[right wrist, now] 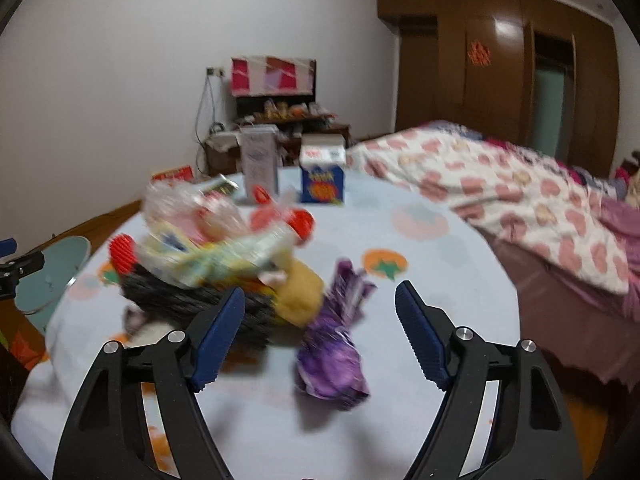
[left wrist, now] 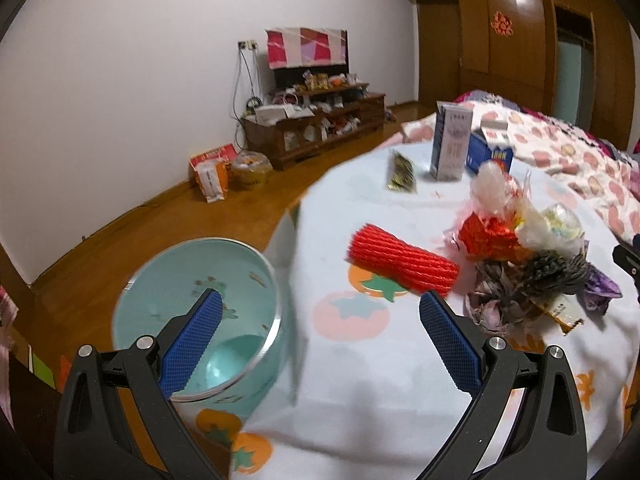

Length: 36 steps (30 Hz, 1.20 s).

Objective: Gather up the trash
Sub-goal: 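Grasp the purple wrapper with the right tool while the left tool grasps the red foam net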

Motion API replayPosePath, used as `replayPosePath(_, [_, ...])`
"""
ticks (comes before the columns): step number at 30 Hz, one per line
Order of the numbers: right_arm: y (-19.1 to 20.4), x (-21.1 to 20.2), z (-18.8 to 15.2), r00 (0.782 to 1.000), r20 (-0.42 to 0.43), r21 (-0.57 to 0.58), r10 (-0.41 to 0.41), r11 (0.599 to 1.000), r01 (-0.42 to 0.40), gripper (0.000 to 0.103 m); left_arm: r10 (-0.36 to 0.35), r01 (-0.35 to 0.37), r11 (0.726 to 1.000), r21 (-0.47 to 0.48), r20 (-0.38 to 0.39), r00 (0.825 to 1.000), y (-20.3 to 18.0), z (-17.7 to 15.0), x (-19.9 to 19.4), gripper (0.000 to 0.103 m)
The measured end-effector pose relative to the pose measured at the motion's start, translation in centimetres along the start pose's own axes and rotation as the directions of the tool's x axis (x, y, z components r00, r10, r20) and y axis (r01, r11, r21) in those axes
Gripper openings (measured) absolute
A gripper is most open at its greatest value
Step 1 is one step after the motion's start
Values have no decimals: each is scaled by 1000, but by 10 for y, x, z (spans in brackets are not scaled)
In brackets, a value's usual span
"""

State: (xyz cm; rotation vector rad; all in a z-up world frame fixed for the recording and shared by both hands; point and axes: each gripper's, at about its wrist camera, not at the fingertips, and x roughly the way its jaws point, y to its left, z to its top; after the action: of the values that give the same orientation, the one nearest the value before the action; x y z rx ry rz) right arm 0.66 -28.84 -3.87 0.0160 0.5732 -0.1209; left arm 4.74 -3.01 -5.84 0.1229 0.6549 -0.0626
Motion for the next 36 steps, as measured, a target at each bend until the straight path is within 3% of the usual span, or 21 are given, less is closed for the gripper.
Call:
replayPosePath(9, [-17, 30, -30, 996, -93, 13, -9, 1000, 11, 70, -25, 28, 999, 33, -76, 997, -25, -15, 30, 97])
replayPosePath(11, [-17, 38, -35, 992, -124, 12, 9, 1000, -8, 56, -30, 33, 999, 34, -86, 996, -27, -16, 34, 97])
replayPosePath(12, [-17, 41, -36, 990, -139, 16, 26, 1000, -24, 37, -36, 39, 999, 33, -87, 996, -29, -16, 34, 97])
replayPosePath(15, [-20, 40, -36, 987, -143, 32, 71, 997, -67, 27, -53, 55, 998, 30, -84, 995, -31, -15, 33, 97])
replayPosePath(30, [-52, 15, -32, 995, -101, 42, -2, 999, 6, 23, -180, 182, 982, 59, -33, 983, -80, 11, 13, 96])
replayPosePath(33, [-61, 12, -32, 996, -85, 56, -19, 998, 24, 23, -172, 174, 982, 67, -33, 984, -86, 13, 19, 96])
replayPosePath(36, [-61, 7, -27, 998, -54, 58, -16, 998, 19, 23, -120, 122, 991, 55, -43, 992, -79, 11, 34, 96])
